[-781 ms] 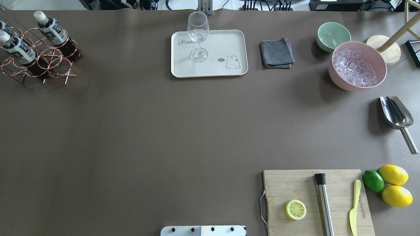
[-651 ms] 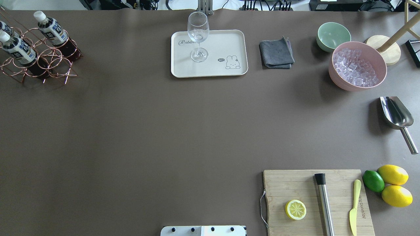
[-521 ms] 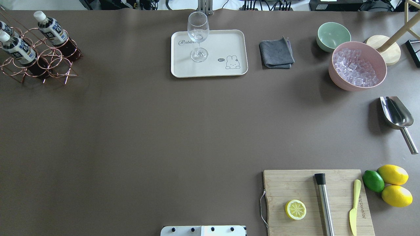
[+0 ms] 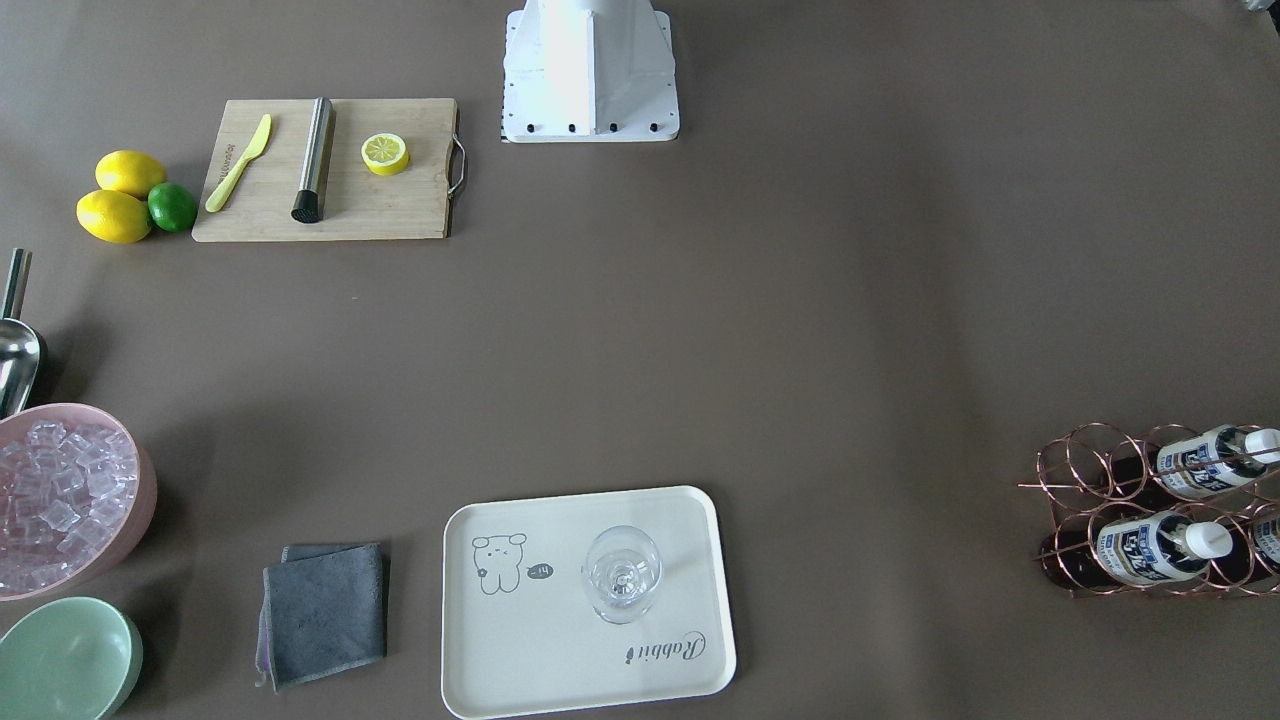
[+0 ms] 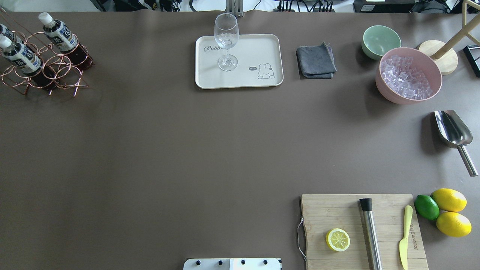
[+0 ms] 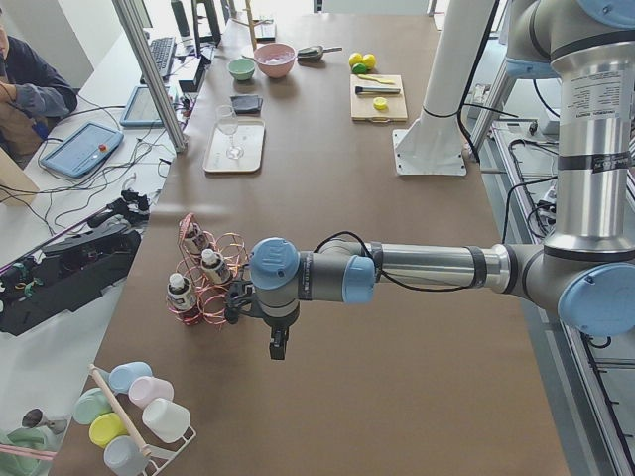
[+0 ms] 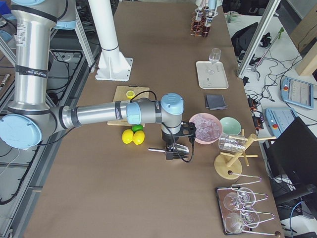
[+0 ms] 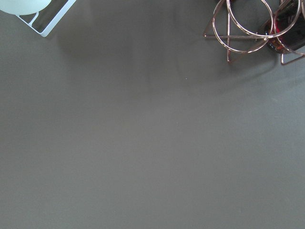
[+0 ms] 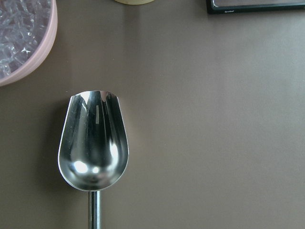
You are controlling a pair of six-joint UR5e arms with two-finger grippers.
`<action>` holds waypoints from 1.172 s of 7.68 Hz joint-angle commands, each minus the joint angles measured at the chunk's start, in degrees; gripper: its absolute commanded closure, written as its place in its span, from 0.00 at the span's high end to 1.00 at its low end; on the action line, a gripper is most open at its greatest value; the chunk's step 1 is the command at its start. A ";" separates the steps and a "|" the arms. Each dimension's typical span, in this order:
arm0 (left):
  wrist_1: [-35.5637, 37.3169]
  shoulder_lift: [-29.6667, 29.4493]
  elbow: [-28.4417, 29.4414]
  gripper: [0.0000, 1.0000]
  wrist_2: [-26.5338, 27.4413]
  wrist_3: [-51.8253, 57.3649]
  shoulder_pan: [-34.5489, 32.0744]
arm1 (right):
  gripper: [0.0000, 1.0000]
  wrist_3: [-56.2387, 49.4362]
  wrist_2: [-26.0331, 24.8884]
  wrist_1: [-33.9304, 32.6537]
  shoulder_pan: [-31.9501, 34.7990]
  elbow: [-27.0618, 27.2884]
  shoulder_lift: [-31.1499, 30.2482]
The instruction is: Take tea from basket to plate
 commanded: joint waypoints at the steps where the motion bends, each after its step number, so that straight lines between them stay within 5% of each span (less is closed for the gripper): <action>1: -0.83 -0.59 -0.58 0.98 -0.03 0.27 0.02 | 1.00 -0.02 0.00 0.00 0.00 0.13 0.05; 5: -3.56 -0.68 -2.69 0.98 -0.38 1.32 0.02 | 1.00 -0.02 0.09 -0.18 -0.09 0.04 0.57; 9: -1.37 -7.69 -3.31 0.97 0.06 24.29 0.55 | 1.00 -0.02 0.09 -0.09 -0.26 0.13 0.58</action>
